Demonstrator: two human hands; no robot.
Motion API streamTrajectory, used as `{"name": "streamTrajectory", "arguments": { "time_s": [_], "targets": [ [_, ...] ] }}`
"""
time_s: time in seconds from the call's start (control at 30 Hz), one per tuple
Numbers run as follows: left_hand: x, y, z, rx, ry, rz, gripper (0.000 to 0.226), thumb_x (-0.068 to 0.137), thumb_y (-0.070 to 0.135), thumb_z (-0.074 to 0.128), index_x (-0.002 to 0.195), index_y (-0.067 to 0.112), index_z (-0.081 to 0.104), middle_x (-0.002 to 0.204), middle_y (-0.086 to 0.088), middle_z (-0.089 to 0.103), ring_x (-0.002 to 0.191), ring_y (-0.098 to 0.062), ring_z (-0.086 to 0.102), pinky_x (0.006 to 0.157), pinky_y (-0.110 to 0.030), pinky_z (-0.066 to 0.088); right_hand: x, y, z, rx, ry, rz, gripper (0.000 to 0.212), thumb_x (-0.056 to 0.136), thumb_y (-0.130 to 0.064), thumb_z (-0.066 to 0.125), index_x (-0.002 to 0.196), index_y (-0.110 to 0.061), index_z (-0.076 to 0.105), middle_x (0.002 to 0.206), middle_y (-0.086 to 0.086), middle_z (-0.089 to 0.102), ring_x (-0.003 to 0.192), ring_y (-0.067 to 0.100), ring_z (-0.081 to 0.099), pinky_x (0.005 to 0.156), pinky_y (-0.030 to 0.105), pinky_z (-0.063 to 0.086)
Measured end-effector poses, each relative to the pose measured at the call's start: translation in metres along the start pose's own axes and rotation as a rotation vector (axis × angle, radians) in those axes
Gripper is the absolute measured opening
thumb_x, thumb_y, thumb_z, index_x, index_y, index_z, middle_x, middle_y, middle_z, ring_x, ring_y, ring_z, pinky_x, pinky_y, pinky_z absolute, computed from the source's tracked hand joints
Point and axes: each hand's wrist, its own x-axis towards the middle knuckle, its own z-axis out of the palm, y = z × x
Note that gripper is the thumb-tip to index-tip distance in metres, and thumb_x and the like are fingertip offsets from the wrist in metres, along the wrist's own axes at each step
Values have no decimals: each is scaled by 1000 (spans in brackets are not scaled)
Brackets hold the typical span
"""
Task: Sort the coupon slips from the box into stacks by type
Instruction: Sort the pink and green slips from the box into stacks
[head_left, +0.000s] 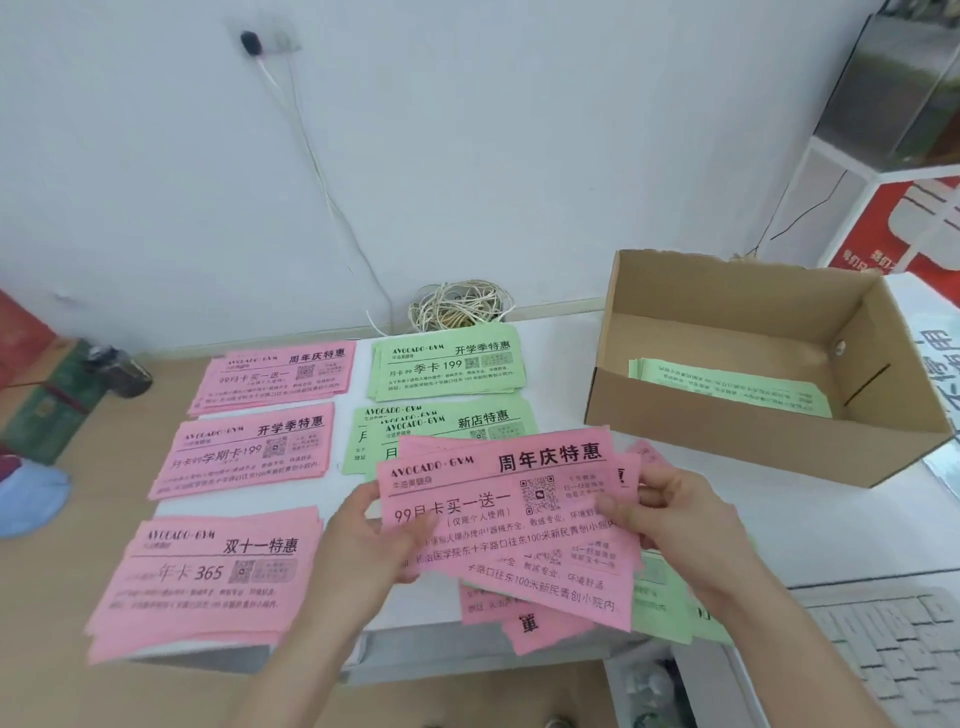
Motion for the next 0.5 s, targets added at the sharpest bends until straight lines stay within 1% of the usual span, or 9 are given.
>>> {"name": "streamTrajectory", "arguments": {
  "time_s": [0.03, 0.1, 0.17, 0.27, 0.33, 0.37, 0.43, 0.47, 0.5],
  "targets": [
    [0, 1, -11, -11, 21, -8, 27, 80, 18, 75, 103, 23, 63, 79, 6, 75, 75, -13, 71, 58, -28, 56, 3, -5, 9, 25, -30, -7, 16, 89, -8, 63, 101, -12, 73, 91, 7, 76, 84, 24, 73, 76, 39, 56],
    [0, -1, -36, -25, 70, 5, 12, 84, 14, 71, 93, 21, 69, 75, 1, 74, 72, -17, 72, 56, -28, 57, 10, -13, 29, 44, -91, -25, 20, 95, -15, 55, 98, -12, 75, 90, 9, 76, 81, 25, 73, 71, 36, 55],
    [3, -4, -60, -33, 120, 21, 9, 86, 11, 68, 89, 18, 71, 73, 1, 74, 69, -16, 71, 53, -25, 56, 17, -20, 52, 32, -136, -52, 26, 98, -16, 50, 96, -11, 76, 88, 11, 76, 75, 24, 71, 62, 29, 53],
    [11, -11, -99, -23, 212, 42, 15, 87, 8, 65, 86, 21, 72, 75, 3, 74, 68, -12, 71, 50, -21, 54, 28, -28, 90, -3, -165, -92, 28, 99, -15, 50, 91, -10, 76, 82, 14, 74, 66, 25, 59, 58, 28, 44],
    [21, -19, -129, -100, 261, 30, 19, 88, 5, 63, 85, 22, 71, 79, 0, 75, 70, -13, 72, 53, -19, 55, 37, -33, 114, -20, -160, -115, 29, 98, -15, 51, 84, -5, 74, 73, 18, 65, 65, 24, 44, 54, 26, 37],
    [26, -23, -146, -144, 278, 19, 20, 88, 4, 63, 85, 22, 71, 80, 1, 75, 71, -14, 72, 55, -20, 55, 42, -36, 127, -18, -156, -123, 29, 98, -14, 52, 82, -2, 72, 71, 18, 59, 66, 24, 41, 53, 25, 35],
    [37, -31, -181, -214, 326, -3, 18, 88, 6, 64, 88, 22, 71, 82, 3, 75, 74, -15, 72, 63, -27, 57, 52, -44, 152, -15, -148, -139, 27, 98, -13, 53, 83, -1, 72, 71, 19, 59, 67, 24, 44, 57, 30, 38],
    [43, -34, -199, -249, 361, -4, 18, 88, 6, 64, 90, 23, 71, 84, 4, 75, 77, -16, 72, 69, -32, 57, 57, -48, 166, -13, -141, -145, 26, 97, -13, 53, 84, -2, 73, 73, 23, 62, 68, 24, 49, 62, 35, 42],
    [50, -35, -218, -290, 396, 13, 20, 87, 6, 64, 93, 23, 70, 87, 5, 75, 79, -14, 72, 73, -34, 55, 62, -53, 179, -5, -132, -146, 25, 97, -12, 54, 85, -4, 74, 78, 26, 67, 69, 25, 55, 67, 39, 47]
  ]
}}
